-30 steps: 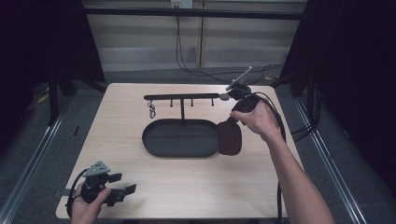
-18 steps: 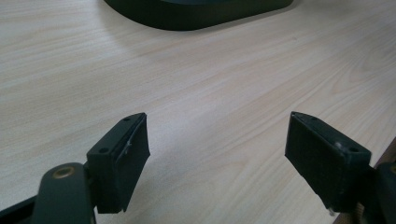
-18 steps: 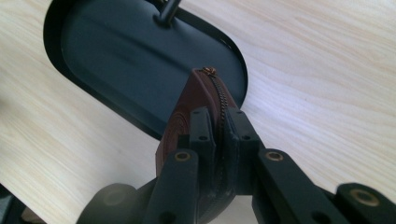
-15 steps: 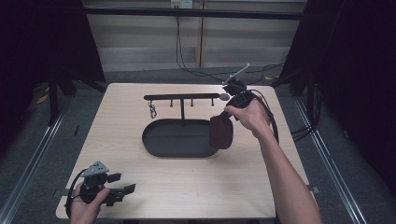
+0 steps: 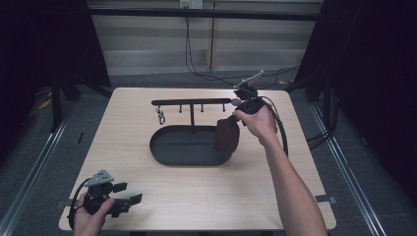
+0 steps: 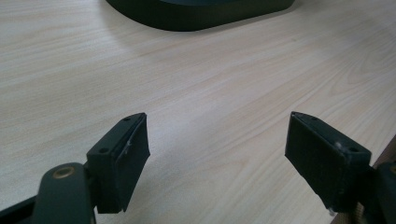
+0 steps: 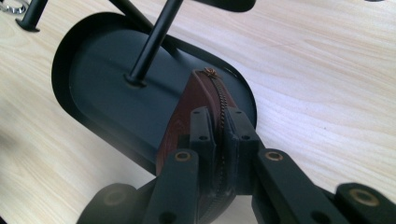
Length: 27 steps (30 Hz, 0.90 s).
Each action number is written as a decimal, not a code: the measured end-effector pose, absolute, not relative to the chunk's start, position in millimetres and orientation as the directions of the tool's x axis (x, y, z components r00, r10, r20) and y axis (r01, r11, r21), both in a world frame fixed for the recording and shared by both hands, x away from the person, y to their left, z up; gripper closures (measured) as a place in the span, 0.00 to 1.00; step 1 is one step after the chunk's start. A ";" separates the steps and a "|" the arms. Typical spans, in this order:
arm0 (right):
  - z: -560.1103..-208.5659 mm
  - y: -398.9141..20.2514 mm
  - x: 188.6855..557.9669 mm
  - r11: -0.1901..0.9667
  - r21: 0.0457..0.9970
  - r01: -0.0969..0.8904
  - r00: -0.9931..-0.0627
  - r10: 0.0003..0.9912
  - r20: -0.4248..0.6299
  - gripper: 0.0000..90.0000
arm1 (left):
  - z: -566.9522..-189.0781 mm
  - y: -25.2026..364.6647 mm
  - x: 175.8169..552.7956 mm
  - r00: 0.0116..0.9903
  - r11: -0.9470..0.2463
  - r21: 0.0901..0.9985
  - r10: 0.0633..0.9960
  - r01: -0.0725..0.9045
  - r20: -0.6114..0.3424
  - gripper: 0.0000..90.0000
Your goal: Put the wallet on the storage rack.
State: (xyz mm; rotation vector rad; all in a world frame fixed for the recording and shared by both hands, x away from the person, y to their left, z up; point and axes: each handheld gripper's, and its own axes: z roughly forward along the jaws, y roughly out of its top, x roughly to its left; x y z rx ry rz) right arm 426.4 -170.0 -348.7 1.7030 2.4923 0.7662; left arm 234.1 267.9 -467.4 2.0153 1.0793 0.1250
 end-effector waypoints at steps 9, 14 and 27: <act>-359.8 -170.1 431.0 0.222 0.452 0.864 -0.381 0.875 0.299 0.92 | -467.7 266.9 234.1 0.623 -0.295 0.703 0.737 0.647 -0.263 0.24; -370.8 -169.1 433.6 0.201 0.464 0.863 -0.374 0.871 0.318 0.92 | -467.7 267.2 234.0 0.622 -0.292 0.704 0.736 0.647 -0.267 0.24; -399.1 -166.4 435.8 0.186 0.470 0.863 -0.378 0.855 0.356 0.92 | -467.8 267.3 233.8 0.620 -0.296 0.701 0.740 0.649 -0.261 0.24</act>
